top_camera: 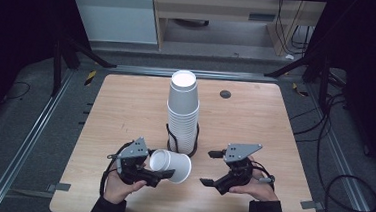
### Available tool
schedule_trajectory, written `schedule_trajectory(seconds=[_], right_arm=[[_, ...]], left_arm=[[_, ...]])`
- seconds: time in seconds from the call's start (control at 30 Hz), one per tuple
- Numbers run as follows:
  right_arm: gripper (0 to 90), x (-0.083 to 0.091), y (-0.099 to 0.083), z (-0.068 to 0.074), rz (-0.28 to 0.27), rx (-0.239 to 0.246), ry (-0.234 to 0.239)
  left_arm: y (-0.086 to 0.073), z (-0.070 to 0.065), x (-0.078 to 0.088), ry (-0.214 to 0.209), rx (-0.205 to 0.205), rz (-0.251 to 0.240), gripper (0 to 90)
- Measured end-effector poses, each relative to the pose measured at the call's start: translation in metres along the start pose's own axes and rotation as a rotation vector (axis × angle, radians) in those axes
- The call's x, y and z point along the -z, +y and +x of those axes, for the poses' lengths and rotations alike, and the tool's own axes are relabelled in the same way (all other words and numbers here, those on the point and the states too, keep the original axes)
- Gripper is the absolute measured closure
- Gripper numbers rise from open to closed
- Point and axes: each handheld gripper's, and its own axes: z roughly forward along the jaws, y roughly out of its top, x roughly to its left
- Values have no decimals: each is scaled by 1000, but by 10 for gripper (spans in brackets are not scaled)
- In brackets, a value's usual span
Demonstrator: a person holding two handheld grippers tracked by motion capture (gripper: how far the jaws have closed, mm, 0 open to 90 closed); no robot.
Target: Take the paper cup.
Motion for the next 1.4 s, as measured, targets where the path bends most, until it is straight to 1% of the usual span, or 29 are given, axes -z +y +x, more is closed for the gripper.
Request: schedule_trajectory(seconds=[0.07,0.1,0.13,0.17,0.33,0.5,0.6,0.63,0.7,0.73,0.77,0.87,0.97,1.0,1.03,1.1,1.13,1.2,1.23,1.27,1.3,1.4], right_arm=[[91,0,-2,0,-2,-7,-6],[91,1,-4,-1,-14,-16,-12],[91,1,-4,-1,-14,-16,-12],[91,2,-6,-1,-24,-28,-16],[91,2,-11,-1,-30,-46,-29],[93,3,-12,0,-50,-56,-34],[94,3,-13,1,-70,-64,-40],[95,3,-14,1,-75,-69,-42],[93,3,-16,2,-90,-81,-42],[92,3,-18,2,-95,-88,-42],[89,1,-20,3,-94,-97,-41],[92,0,-21,4,-96,-103,-35],[99,-2,-21,5,-102,-110,-23],[99,-2,-21,6,-106,-111,-15],[99,-2,-22,7,-112,-113,-9],[98,-3,-21,8,-141,-117,24],[98,-3,-21,8,-141,-117,24],[97,-4,-21,8,-157,-124,42],[91,-6,-21,9,-150,-122,48],[91,-6,-21,9,-150,-122,48],[88,-9,-21,9,-136,-119,55],[86,-11,-21,9,-136,-121,63]], left_arm=[[-1,1,0,-3,7,-8,213],[-2,0,0,0,7,-13,213],[-2,0,0,0,7,-13,213],[-2,0,-1,-5,8,-16,213],[-2,0,-1,-3,9,-24,213],[-1,-1,1,-20,13,-69,213],[0,-1,1,-19,15,-96,212],[0,-1,2,-27,17,-101,212],[0,-1,3,-22,13,-111,212],[1,-1,3,-27,15,-112,212],[1,-1,3,-25,13,-115,212],[1,-2,2,-30,12,-116,212],[1,-2,2,-40,11,-127,212],[2,-3,2,-43,9,-135,212],[2,-3,2,-57,11,-137,212],[3,-3,2,-55,6,-135,212],[3,-4,2,-59,3,-134,212],[4,-5,1,-71,0,-136,212],[5,-6,1,-86,-5,-139,212],[5,-6,1,-86,-5,-139,212],[5,-7,0,-91,-7,-141,212],[8,-8,-1,-107,-11,-147,212]])
